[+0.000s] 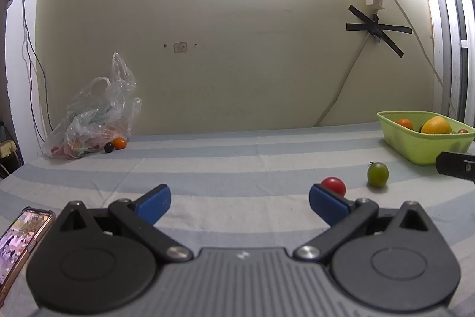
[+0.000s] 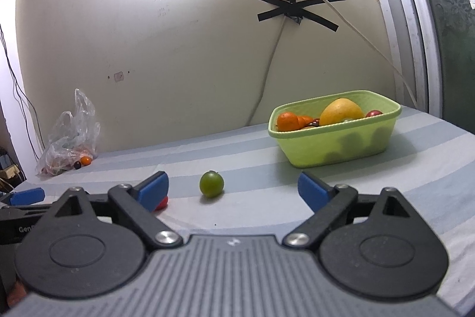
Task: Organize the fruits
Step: 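Move the left gripper toward the red tomato while the right gripper approaches the green tomato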
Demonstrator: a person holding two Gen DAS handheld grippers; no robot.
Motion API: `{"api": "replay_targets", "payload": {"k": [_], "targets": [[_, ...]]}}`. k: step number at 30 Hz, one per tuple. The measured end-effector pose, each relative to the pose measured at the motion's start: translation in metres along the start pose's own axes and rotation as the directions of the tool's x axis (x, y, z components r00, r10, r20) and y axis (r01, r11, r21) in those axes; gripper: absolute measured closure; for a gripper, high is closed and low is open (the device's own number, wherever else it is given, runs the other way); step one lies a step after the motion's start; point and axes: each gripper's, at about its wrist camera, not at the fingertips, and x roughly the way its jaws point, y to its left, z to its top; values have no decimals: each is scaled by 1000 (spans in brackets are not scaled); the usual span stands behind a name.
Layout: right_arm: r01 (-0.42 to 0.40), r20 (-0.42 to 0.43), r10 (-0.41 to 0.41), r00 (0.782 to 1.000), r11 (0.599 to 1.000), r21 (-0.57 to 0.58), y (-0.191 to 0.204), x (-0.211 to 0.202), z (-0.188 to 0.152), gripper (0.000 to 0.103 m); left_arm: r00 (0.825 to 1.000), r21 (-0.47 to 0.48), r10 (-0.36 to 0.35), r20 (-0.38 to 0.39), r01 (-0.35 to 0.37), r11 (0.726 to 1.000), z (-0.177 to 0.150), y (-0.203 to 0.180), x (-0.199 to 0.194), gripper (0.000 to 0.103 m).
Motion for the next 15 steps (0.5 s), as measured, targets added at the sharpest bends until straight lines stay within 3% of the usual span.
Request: {"api": "replay_targets", "payload": {"k": [9, 15], "targets": [[3, -20, -3, 1000, 1000, -15, 2, 0, -1, 13, 1000, 10, -16, -3, 16, 1000, 0, 0, 2, 0], [7, -32, -9, 999, 998, -58, 2, -10, -3, 17, 998, 11, -70, 5, 70, 998, -1, 0, 0, 0]]}}
